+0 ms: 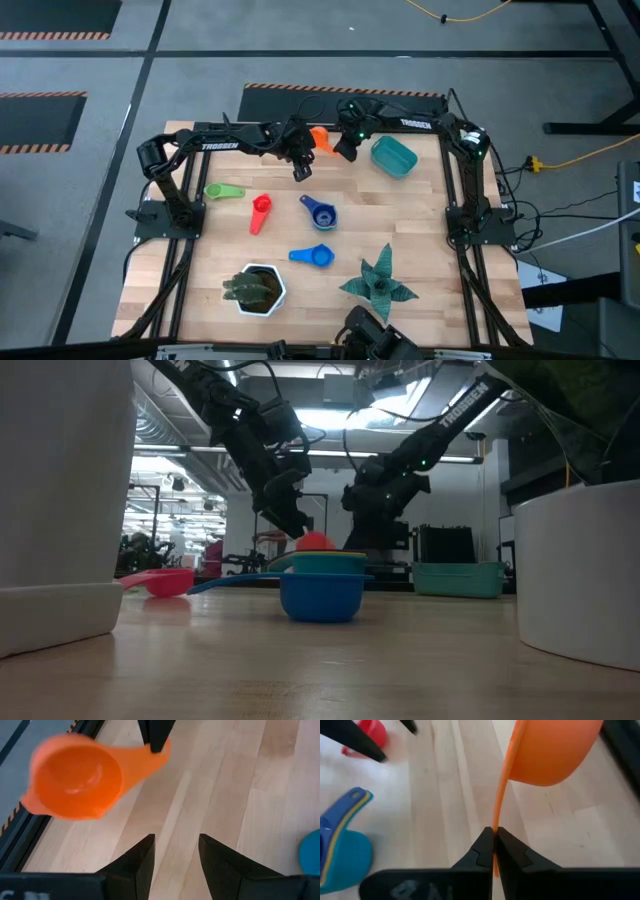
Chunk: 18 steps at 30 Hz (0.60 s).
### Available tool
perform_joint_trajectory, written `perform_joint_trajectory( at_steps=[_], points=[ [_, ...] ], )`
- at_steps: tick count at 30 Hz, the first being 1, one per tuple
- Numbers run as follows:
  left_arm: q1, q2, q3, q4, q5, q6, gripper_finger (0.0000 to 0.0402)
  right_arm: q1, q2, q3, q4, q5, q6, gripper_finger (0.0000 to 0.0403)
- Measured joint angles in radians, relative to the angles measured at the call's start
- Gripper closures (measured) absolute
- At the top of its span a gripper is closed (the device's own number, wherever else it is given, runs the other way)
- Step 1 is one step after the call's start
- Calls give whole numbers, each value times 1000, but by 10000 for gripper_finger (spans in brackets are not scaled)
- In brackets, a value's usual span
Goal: Nest measuring cups in basket
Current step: Stack the orange measuring cup on top of the dark blue measuring cup
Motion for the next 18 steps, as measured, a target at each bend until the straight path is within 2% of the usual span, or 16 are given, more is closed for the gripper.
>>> perform_joint_trajectory(
  at_steps=[7,18],
  points=[
    [-18,0,0,-1,10,0,256,0,-32,76,-166,6,-9,390],
    [-89,0,0,-71,12,7,256,37,-31,262,-553,20,-126,390]
  ],
)
